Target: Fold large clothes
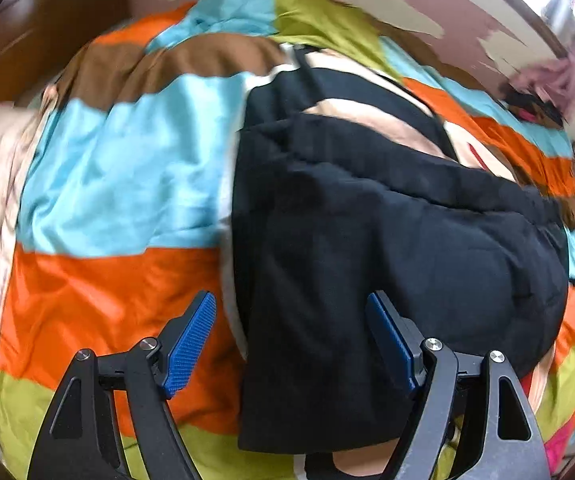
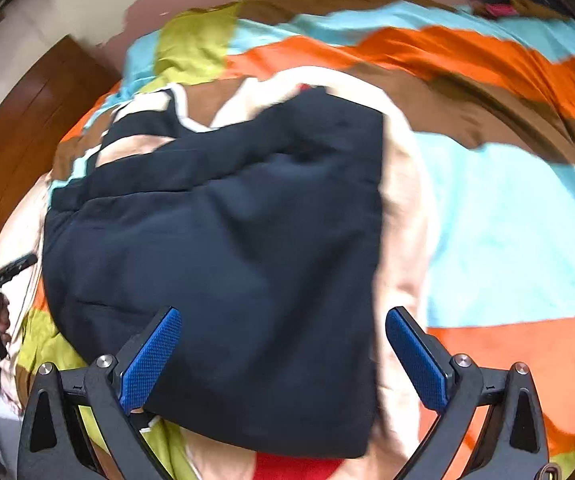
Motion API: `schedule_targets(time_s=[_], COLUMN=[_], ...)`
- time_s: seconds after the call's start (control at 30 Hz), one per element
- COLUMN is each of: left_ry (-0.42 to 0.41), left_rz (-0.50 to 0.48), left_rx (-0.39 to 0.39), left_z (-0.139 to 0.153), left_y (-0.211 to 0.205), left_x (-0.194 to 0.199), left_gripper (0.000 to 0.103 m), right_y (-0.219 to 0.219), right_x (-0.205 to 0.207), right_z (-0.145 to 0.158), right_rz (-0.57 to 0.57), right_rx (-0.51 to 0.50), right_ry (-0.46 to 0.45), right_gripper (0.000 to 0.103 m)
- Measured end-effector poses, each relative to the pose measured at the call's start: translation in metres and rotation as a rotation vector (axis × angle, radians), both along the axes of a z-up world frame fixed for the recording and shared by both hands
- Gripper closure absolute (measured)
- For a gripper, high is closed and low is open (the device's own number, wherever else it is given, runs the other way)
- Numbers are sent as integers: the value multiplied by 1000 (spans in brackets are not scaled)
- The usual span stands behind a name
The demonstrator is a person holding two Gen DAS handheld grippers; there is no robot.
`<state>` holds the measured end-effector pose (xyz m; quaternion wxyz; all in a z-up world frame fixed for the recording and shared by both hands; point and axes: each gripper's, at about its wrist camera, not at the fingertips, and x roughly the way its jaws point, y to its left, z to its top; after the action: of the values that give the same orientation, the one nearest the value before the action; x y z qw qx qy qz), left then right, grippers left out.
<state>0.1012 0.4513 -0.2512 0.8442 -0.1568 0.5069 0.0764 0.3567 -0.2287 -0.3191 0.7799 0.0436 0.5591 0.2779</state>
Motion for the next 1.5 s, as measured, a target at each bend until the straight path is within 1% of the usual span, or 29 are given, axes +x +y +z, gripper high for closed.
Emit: schedule_targets(time_s=[0.07, 0.13, 0.27, 0.4, 0.5, 0.53, 0.6, 0.63, 0.7, 0.8, 0.9, 1.03, 1.17, 1.27, 1.3, 1.33, 1.37, 1.4, 1.43, 1.47, 1.5], left_ry=[13, 22, 31, 31, 31, 30, 32, 36, 35, 33, 37, 40, 57, 50, 45, 37, 28, 24, 21, 12, 3], left_rz=[15, 25, 25, -17, -35, -36, -31, -24, -20, -27, -43, -55, -40, -15, -14, -23, -42, -50, -51, -52, -56], left_rx=[-20, -61, -146, -152, -188, -202, -232, -245, -271, -316, -338, -378, -429, -447, -440, -431, -427, -413, -411, -402, -394], left_z=[-6, -13, -26, -33, -40, -43, -49, -53, -59, -65, -71, -78, -89, -90, -86, -84, -80, -74, -71, -66, -61], left_y=[6, 10, 16, 18, 24, 26, 32, 35, 41, 48, 53, 58, 61, 59, 56, 54, 52, 50, 50, 51, 51], left_x=[1, 7, 21, 33, 40, 42, 45, 47, 48, 50, 53, 58, 66, 74, 76, 75, 73, 72, 70, 65, 61], left_gripper=[30, 30, 30, 30, 30, 29, 24, 20, 16, 15, 12, 9, 1, 2, 6, 13, 28, 41, 48, 60, 69], right_y=[-10, -15, -23, -22, -17, -16, -14, -12, -12, -11, -9, -13, -12, -9, -7, -4, 1, 4, 4, 1, -2], right_x=[7, 11, 20, 27, 33, 35, 39, 42, 46, 53, 61, 70, 78, 80, 79, 77, 74, 70, 66, 63, 58], right_z=[-13, -21, -37, -43, -46, -47, -51, -54, -59, -68, -76, -88, -108, -114, -112, -108, -101, -90, -83, -76, -70], right_rz=[-27, -43, -79, -54, -17, -3, 20, 32, 50, 89, 122, 124, 130, 99, 97, 114, 134, 168, 176, 170, 165], right_rx=[19, 38, 143, 165, 177, 180, 180, 180, 173, 170, 186, 242, 289, 283, 267, 243, 228, 236, 231, 244, 249], right_ry=[51, 77, 150, 166, 168, 168, 166, 169, 177, 194, 212, 250, 319, 336, 329, 309, 283, 241, 219, 205, 189], right_gripper=[0, 0, 0, 0, 0, 0, 0, 0, 0, 0, 0, 0, 0, 0, 0, 0, 9, 32, 38, 55, 65])
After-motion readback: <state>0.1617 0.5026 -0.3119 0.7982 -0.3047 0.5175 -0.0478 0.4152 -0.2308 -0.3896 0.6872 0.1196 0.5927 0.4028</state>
